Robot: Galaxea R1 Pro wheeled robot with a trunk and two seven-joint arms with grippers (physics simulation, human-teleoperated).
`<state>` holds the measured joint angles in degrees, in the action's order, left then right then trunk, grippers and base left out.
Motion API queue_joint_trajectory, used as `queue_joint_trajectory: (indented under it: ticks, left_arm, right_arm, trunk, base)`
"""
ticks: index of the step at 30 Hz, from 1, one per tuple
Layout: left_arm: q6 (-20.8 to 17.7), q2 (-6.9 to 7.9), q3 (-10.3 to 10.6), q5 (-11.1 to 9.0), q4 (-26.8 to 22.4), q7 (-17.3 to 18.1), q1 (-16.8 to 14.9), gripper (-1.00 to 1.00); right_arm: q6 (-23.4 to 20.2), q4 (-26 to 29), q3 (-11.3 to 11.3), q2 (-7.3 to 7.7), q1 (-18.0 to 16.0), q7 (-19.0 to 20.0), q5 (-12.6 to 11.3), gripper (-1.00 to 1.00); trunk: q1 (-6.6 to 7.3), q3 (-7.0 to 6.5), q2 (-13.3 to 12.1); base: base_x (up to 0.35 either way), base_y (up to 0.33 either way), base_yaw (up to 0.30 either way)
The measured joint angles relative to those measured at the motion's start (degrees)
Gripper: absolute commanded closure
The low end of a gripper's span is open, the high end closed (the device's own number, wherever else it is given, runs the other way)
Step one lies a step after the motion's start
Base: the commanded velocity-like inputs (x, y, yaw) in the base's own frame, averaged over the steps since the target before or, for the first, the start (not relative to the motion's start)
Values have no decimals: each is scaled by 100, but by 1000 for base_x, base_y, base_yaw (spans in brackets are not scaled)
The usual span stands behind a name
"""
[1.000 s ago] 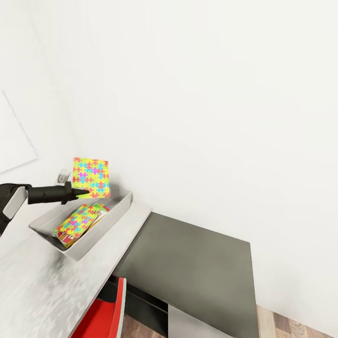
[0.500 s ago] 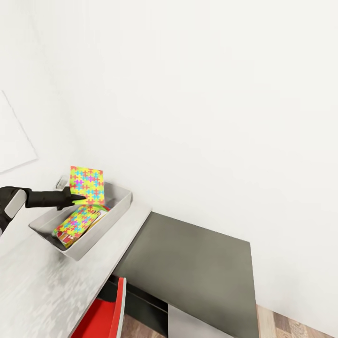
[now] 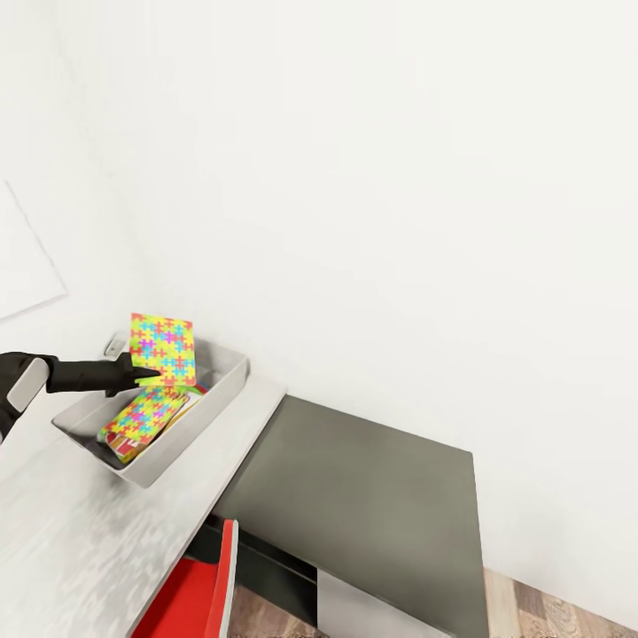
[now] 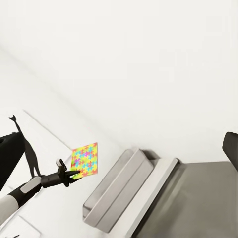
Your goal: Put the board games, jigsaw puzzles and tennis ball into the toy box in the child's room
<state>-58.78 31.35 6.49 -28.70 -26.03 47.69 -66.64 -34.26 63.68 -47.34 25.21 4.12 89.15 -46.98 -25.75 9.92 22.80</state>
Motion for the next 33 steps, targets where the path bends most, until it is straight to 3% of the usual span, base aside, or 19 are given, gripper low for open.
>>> queue_joint_trajectory:
  ticks: [17, 33]
  left_arm:
    - [12, 38, -57, -27, 39, -7, 0, 100]
    - [-27, 42, -595, -71, 49, 16, -1, 100]
  right_arm:
    - [11, 0, 1, 0, 0, -6, 9, -100]
    - [14, 0, 1, 0, 0, -9, 9, -100]
  trunk:
    - [0, 158, 0]
    - [0, 307, 1]
  base:
    - [0, 0, 0]
    - [0, 0, 0]
